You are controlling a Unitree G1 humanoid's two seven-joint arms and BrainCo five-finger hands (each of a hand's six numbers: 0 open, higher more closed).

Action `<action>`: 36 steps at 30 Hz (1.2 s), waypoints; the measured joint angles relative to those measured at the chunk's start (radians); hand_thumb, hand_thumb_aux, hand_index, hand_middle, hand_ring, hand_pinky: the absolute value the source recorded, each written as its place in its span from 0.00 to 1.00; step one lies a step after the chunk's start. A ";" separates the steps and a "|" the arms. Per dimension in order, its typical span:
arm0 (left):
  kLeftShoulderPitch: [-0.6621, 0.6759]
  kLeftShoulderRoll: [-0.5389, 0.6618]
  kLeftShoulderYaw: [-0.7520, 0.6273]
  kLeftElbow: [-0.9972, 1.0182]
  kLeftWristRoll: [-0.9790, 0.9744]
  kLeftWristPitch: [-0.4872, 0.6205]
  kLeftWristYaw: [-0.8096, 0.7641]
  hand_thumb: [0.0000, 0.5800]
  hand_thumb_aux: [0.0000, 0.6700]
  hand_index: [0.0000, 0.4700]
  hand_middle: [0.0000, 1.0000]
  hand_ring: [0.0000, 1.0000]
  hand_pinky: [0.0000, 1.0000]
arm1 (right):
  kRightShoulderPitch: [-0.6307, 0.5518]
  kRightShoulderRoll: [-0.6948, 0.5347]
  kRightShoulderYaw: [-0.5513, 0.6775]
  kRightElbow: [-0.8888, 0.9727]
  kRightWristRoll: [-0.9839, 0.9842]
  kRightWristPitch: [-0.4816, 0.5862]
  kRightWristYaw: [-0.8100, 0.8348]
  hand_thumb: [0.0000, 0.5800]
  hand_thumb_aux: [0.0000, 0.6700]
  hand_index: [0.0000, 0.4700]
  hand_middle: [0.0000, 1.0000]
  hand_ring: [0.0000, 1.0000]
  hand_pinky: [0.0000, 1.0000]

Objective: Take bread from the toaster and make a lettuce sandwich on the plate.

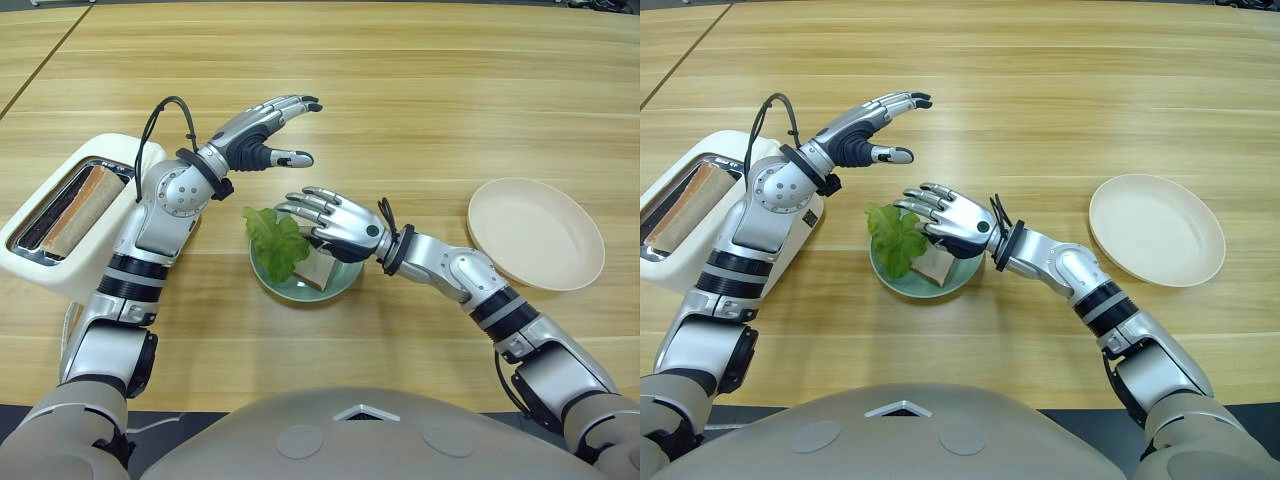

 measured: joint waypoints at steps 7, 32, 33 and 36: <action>0.000 0.000 0.000 0.003 0.000 -0.001 0.001 0.00 0.00 0.00 0.00 0.00 0.00 | 0.003 -0.054 -0.044 -0.009 0.003 -0.003 -0.003 1.00 1.00 1.00 0.00 0.00 0.00; 0.000 0.000 0.000 0.031 0.000 -0.012 0.001 0.00 0.00 0.00 0.00 0.00 0.00 | 0.079 -0.122 -0.095 -0.057 0.023 -0.033 0.000 1.00 1.00 1.00 0.00 0.00 0.00; 0.000 0.000 0.000 0.031 0.000 -0.013 0.001 0.00 0.00 0.00 0.00 0.00 0.00 | 0.085 -0.129 -0.101 -0.057 0.024 -0.032 0.003 0.96 0.79 0.79 0.00 0.00 0.00; 0.000 0.000 0.000 0.036 0.000 -0.014 0.001 0.00 0.00 0.00 0.00 0.00 0.00 | 0.092 -0.130 -0.115 -0.063 0.026 -0.031 0.003 0.00 0.00 0.00 0.00 0.00 0.00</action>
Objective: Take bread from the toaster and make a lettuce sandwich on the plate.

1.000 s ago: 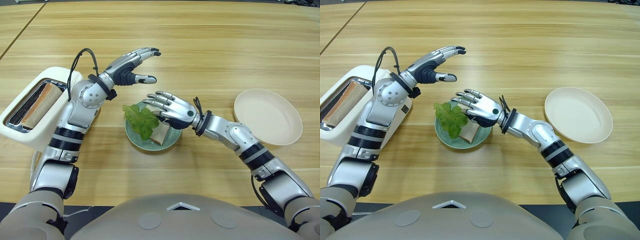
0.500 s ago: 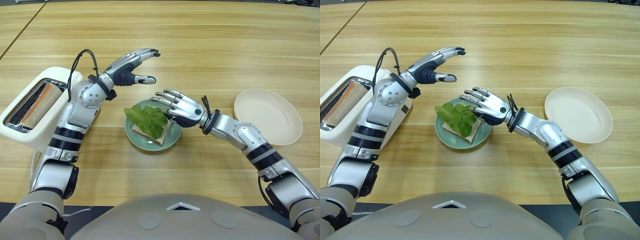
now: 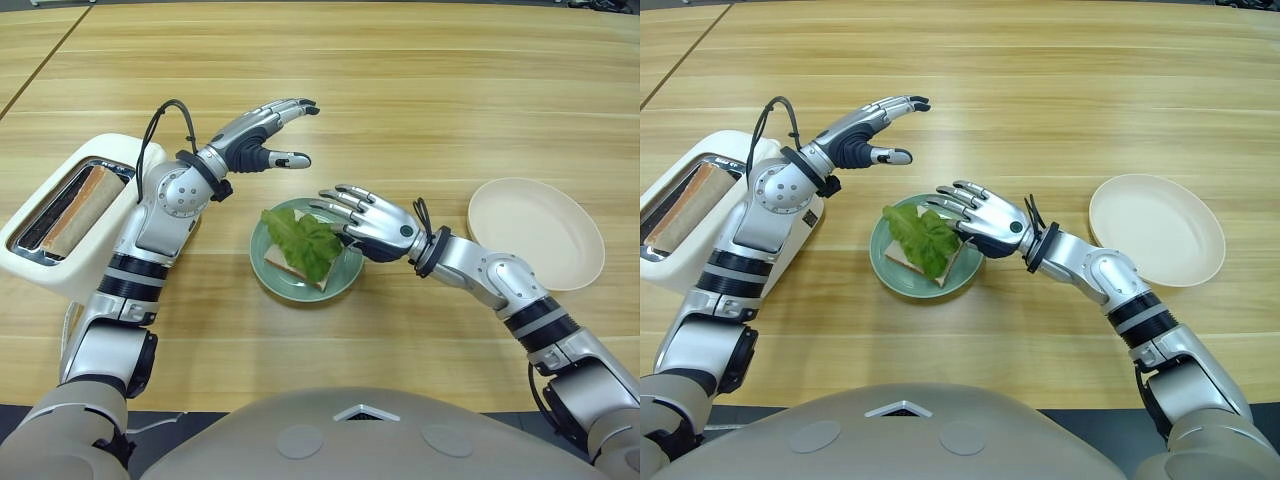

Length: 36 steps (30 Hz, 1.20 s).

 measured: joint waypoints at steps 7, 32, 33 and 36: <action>0.003 0.059 0.022 -0.036 0.055 0.002 0.018 0.00 0.00 0.00 0.00 0.00 0.00 | 0.012 -0.009 -0.083 -0.060 0.019 0.026 -0.021 0.00 0.00 0.00 0.00 0.00 0.00; 0.552 0.633 0.708 -0.480 0.040 0.124 -0.477 0.00 0.00 0.00 0.00 0.00 0.00 | 0.098 -0.022 -0.226 -0.030 0.054 0.092 -0.125 0.00 0.00 0.00 0.00 0.00 0.00; 0.561 0.629 0.728 -0.494 0.040 0.133 -0.480 0.00 0.00 0.00 0.00 0.00 0.00 | 0.097 -0.022 -0.221 -0.017 0.054 0.088 -0.131 0.00 0.00 0.00 0.00 0.00 0.00; 0.575 0.629 0.748 -0.502 0.046 0.165 -0.481 0.17 0.09 0.09 0.00 0.00 0.00 | 0.097 -0.029 -0.217 0.008 0.054 0.080 -0.145 0.00 0.00 0.00 0.00 0.00 0.00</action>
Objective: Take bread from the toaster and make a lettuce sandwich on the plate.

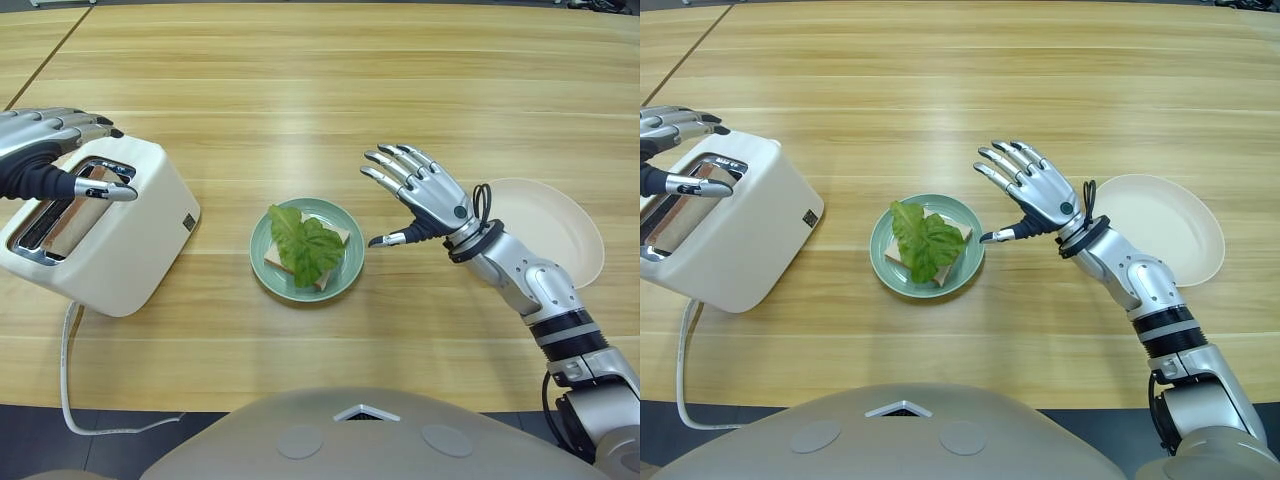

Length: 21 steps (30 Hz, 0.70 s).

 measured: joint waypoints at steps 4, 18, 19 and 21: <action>0.070 -0.012 -0.003 -0.004 0.027 0.009 -0.005 0.00 0.00 0.00 0.00 0.00 0.00 | -0.006 -0.011 0.005 0.027 -0.002 -0.003 -0.016 0.00 0.00 0.00 0.00 0.00 0.00; 0.107 -0.024 -0.018 0.059 0.084 0.068 0.025 0.32 0.18 0.18 0.00 0.00 0.00 | -0.014 -0.032 0.031 0.037 -0.002 -0.030 -0.023 0.00 0.00 0.00 0.00 0.00 0.00; 0.118 -0.024 -0.017 0.059 0.084 0.059 0.026 0.53 0.32 0.32 0.00 0.00 0.00 | -0.014 -0.032 0.031 0.037 -0.002 -0.030 -0.023 0.00 0.00 0.00 0.00 0.00 0.00; 0.137 -0.024 -0.017 0.059 0.084 0.043 0.032 0.76 0.51 0.51 0.00 0.00 0.00 | -0.014 -0.032 0.033 0.037 -0.002 -0.030 -0.023 0.00 0.00 0.00 0.00 0.00 0.00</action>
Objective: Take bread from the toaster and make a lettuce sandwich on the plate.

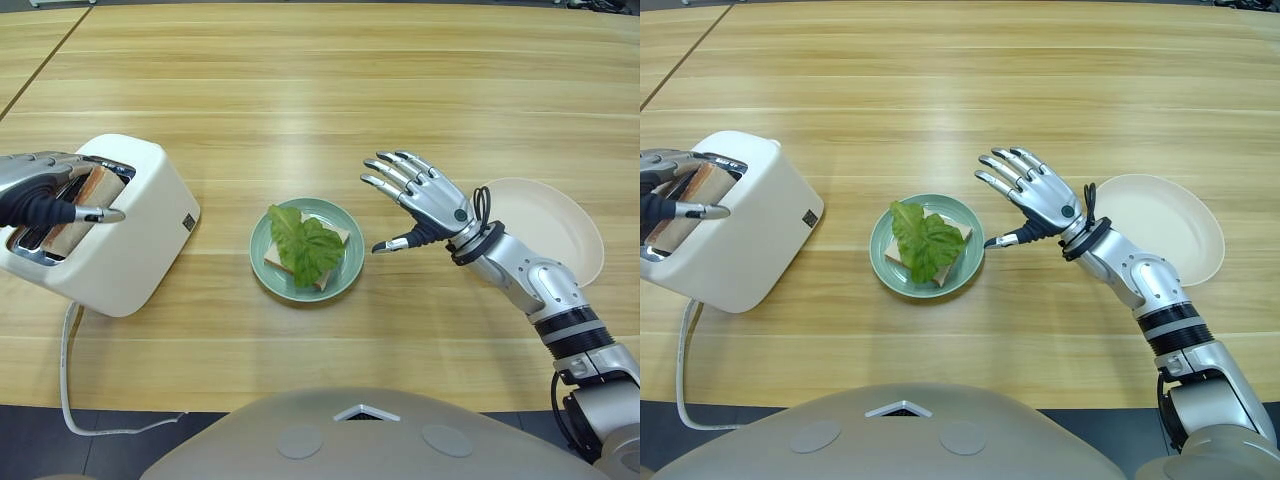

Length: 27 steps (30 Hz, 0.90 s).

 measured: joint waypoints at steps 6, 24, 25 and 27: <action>0.002 0.008 0.013 0.005 -0.003 -0.001 0.016 1.00 1.00 1.00 0.00 0.00 0.00 | 0.000 -0.003 0.002 -0.001 0.000 -0.001 0.001 0.00 0.00 0.00 0.00 0.00 0.00; -0.522 0.006 -0.087 0.108 -0.188 0.158 0.192 1.00 1.00 1.00 0.00 0.00 0.00 | -0.001 0.021 0.060 -0.002 -0.023 0.015 0.009 0.00 0.00 0.00 0.00 0.00 0.00; -0.554 0.005 -0.100 0.111 -0.203 0.160 0.203 1.00 1.00 1.00 0.00 0.00 0.00 | -0.002 0.026 0.063 -0.001 -0.027 0.016 0.009 0.00 0.00 0.00 0.00 0.00 0.00; -0.626 -0.011 -0.147 0.119 -0.229 0.177 0.225 1.00 1.00 1.00 0.00 0.00 0.00 | -0.015 0.031 0.066 0.004 -0.035 0.023 0.009 0.00 0.00 0.00 0.00 0.00 0.00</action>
